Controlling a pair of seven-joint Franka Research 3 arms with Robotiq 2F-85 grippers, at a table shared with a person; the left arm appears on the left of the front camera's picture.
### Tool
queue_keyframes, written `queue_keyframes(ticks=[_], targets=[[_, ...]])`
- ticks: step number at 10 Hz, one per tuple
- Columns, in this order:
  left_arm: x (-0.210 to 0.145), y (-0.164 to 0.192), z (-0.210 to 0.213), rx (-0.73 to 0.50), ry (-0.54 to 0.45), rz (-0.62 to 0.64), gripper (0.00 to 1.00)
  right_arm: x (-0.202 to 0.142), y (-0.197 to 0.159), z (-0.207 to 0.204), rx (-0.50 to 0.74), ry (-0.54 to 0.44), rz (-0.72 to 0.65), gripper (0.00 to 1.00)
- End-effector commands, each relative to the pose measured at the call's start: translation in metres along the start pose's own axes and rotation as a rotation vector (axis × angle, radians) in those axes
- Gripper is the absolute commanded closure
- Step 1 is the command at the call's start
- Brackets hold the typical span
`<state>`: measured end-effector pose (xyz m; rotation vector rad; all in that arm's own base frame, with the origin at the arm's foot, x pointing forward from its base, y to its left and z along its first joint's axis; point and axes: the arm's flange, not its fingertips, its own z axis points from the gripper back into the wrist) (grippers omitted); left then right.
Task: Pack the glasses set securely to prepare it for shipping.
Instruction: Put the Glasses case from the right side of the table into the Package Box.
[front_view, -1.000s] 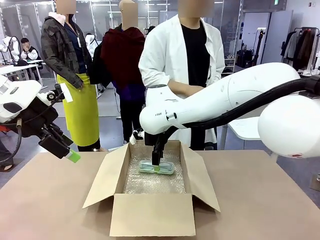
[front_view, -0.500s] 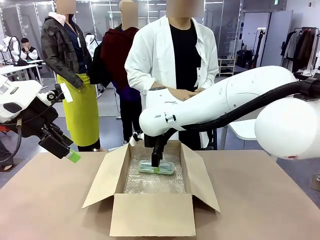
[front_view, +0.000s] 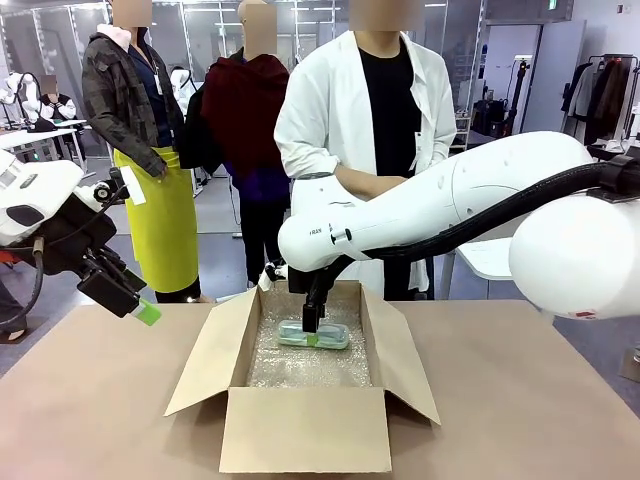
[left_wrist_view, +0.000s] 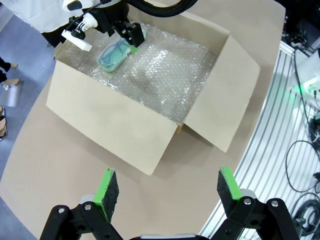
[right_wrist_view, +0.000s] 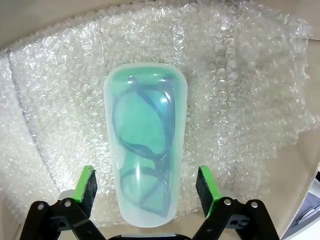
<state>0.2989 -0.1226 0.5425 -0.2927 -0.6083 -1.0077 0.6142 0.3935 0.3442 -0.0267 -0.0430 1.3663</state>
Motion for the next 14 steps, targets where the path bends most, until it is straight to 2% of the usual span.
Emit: queue_keyframes(ticks=[1, 3, 5, 7, 10, 12, 14], targets=[[0.000, 0.000, 0.000, -0.008, -0.017, -0.002, 0.00, 0.000, 0.000, 0.000, 0.000, 0.000, 0.000, 0.00], [0.000, 0.000, 0.000, -0.008, -0.017, -0.002, 0.00, -0.020, 0.029, 0.069, -0.009, -0.039, 0.004, 0.00], [0.000, 0.000, 0.000, -0.008, -0.017, -0.002, 0.00, -0.056, 0.046, 0.107, -0.026, -0.061, -0.055, 0.00], [0.000, 0.000, 0.000, -0.008, -0.017, -0.002, 0.00, -0.092, 0.060, 0.131, -0.044, -0.130, -0.105, 0.00], [0.000, 0.000, 0.000, -0.008, -0.017, -0.002, 0.00, -0.161, 0.093, 0.155, -0.061, -0.258, -0.273, 0.00], [0.000, 0.000, 0.000, -0.008, -0.017, -0.002, 0.00, -0.220, 0.125, 0.162, -0.079, -0.368, -0.430, 0.00], [0.000, 0.000, 0.000, -0.008, -0.017, -0.002, 0.00, -0.273, 0.153, 0.177, -0.110, -0.421, -0.606, 0.00]])
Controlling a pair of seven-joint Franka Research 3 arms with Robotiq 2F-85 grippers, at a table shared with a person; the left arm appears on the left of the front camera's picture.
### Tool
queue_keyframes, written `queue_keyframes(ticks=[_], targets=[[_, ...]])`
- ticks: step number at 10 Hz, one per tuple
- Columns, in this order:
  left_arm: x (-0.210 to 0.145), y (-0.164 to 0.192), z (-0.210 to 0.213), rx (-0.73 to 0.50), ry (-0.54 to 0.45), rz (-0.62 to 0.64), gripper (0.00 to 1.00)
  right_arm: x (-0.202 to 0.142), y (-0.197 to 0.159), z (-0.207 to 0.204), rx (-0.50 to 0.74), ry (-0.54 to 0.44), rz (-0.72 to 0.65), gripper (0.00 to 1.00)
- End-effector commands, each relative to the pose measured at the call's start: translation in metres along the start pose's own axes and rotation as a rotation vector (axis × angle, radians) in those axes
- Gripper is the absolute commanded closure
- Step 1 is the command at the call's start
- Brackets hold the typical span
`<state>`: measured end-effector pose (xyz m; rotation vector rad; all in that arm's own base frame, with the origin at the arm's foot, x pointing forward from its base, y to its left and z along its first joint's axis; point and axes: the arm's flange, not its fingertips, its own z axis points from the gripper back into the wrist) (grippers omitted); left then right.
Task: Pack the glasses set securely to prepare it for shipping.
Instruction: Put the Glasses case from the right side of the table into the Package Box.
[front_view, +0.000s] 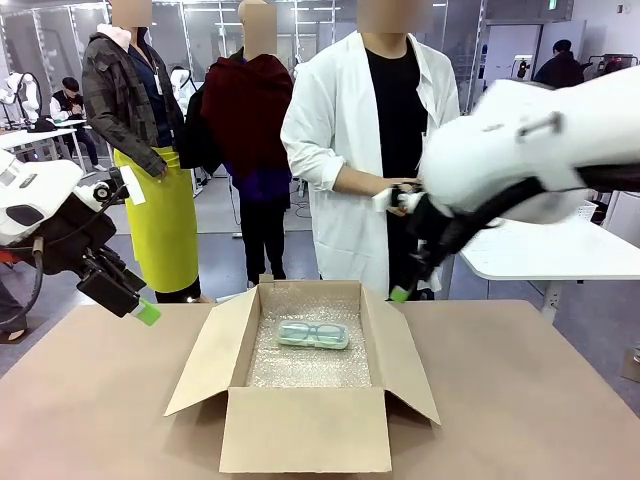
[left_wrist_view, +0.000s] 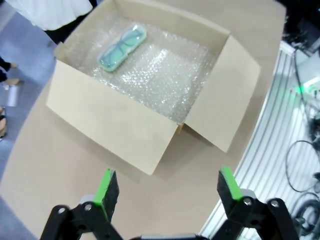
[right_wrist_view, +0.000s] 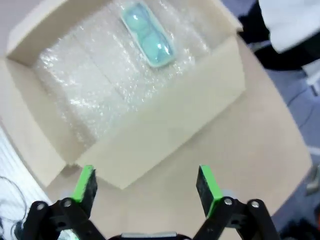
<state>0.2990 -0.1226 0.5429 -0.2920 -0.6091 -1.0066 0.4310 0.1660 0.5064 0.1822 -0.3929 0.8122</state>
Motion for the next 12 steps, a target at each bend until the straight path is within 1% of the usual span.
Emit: queue_keyframes(ticks=[1, 2, 4, 5, 6, 7, 12], targets=[[0.000, 0.000, 0.000, -0.009, -0.017, -0.003, 0.00, -0.038, 0.014, 0.029, -0.087, -0.034, -0.143, 0.00], [0.000, 0.000, 0.000, -0.009, -0.017, -0.003, 0.00, -0.049, 0.012, 0.039, -0.123, -0.055, -0.230, 0.00], [0.000, 0.000, 0.000, -0.009, -0.017, -0.003, 0.00, -0.065, 0.000, 0.043, -0.123, -0.061, -0.355, 0.00], [0.000, 0.000, 0.000, -0.009, -0.017, -0.003, 0.00, -0.065, -0.004, 0.036, -0.112, -0.074, -0.367, 0.00], [0.000, 0.000, 0.000, -0.009, -0.017, -0.003, 0.00, -0.064, -0.012, 0.023, -0.113, -0.062, -0.391, 0.00], [0.000, 0.000, 0.000, -0.009, -0.017, -0.003, 0.00, -0.069, -0.004, 0.049, -0.100, -0.068, -0.329, 0.00], [0.000, 0.000, 0.000, -0.009, -0.017, -0.003, 0.00, -0.069, -0.004, 0.049, -0.100, -0.068, -0.329, 0.00]])
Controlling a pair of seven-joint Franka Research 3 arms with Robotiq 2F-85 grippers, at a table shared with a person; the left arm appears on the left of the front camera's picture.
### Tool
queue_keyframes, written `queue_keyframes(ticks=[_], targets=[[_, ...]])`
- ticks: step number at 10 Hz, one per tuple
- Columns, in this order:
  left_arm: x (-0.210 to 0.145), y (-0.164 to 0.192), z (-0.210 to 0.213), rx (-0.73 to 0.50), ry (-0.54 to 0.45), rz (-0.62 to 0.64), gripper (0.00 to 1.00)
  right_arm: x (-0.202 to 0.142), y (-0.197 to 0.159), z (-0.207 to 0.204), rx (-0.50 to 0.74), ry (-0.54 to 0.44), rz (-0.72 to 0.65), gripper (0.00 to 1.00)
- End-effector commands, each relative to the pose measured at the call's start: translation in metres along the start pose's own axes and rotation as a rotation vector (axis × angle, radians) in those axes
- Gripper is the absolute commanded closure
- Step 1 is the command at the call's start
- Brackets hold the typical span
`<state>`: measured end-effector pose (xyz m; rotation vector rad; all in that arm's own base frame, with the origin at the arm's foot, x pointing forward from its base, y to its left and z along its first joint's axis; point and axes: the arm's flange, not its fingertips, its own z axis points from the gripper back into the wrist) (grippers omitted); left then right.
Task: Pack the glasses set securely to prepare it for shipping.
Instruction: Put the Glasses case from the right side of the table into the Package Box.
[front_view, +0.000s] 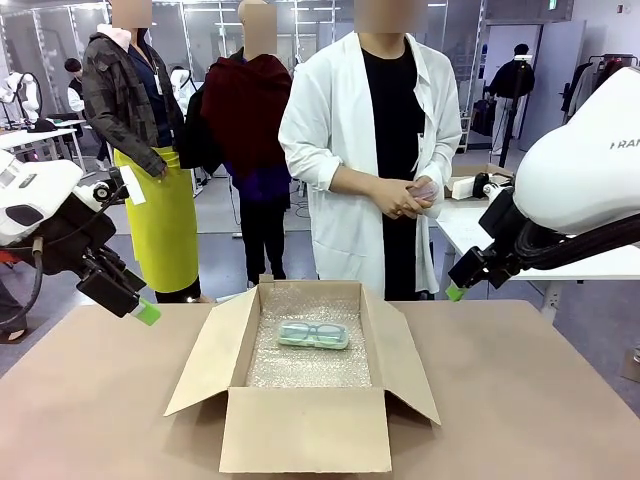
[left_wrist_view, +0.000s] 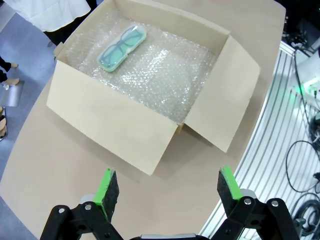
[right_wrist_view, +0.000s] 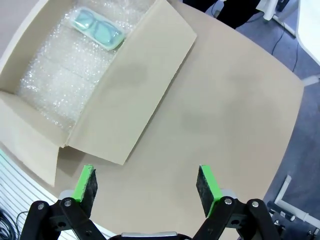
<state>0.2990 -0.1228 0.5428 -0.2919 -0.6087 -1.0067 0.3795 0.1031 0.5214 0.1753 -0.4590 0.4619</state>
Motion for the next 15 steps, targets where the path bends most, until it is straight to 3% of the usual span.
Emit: queue_keyframes(ticks=[1, 15], targets=[[-0.0004, 0.0005, 0.0003, -0.009, -0.017, -0.003, 0.00, -0.0014, 0.0001, 0.0021, 0.002, 0.006, 0.000, 0.00], [-0.0004, 0.0005, 0.0003, -0.009, -0.017, -0.003, 0.00, -0.0014, 0.0001, 0.0021, 0.002, 0.006, 0.000, 0.00]])
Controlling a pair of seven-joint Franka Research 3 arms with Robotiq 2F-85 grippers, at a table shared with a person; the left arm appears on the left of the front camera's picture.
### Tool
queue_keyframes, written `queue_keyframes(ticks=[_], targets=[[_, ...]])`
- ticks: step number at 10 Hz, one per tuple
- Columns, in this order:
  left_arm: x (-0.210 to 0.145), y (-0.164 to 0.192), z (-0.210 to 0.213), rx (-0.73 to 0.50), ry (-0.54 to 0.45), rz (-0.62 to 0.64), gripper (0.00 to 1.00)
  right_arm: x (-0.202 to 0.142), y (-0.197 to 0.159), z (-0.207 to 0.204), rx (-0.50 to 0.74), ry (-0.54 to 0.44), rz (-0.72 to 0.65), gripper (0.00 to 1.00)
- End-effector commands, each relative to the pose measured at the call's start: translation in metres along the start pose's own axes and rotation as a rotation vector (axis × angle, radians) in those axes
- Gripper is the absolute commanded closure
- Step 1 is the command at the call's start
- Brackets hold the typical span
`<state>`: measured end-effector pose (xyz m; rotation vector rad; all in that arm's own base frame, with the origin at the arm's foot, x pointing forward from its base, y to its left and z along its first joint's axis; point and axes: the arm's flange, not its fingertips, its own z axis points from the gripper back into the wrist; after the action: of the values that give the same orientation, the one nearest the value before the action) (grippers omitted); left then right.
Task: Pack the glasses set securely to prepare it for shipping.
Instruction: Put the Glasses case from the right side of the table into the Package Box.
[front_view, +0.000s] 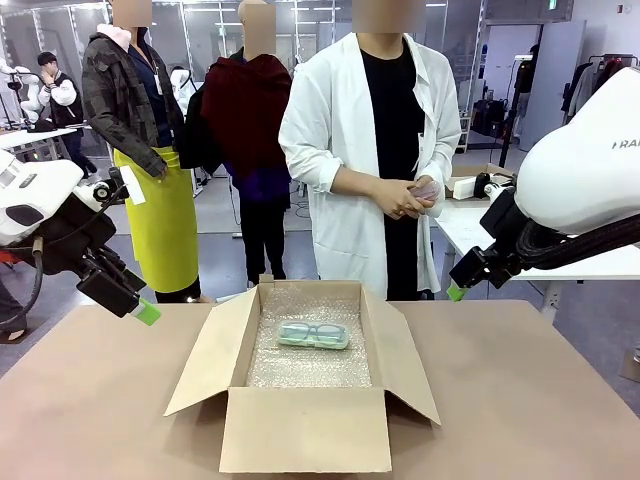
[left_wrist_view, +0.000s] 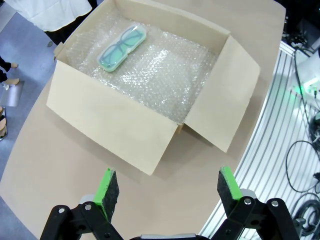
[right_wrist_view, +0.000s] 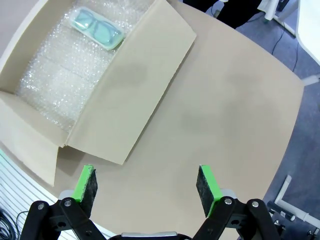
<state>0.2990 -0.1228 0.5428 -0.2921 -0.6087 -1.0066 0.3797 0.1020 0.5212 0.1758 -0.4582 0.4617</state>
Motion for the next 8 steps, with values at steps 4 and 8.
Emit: queue_keyframes(ticks=[4, 8], targets=[[-0.0004, 0.0005, 0.0003, -0.009, -0.017, -0.003, 0.00, -0.0011, 0.0012, 0.0020, 0.001, 0.005, 0.000, 0.00], [-0.0004, 0.0005, 0.0003, -0.009, -0.017, -0.003, 0.00, -0.0011, 0.0012, 0.0020, 0.001, 0.005, 0.000, 0.00]])
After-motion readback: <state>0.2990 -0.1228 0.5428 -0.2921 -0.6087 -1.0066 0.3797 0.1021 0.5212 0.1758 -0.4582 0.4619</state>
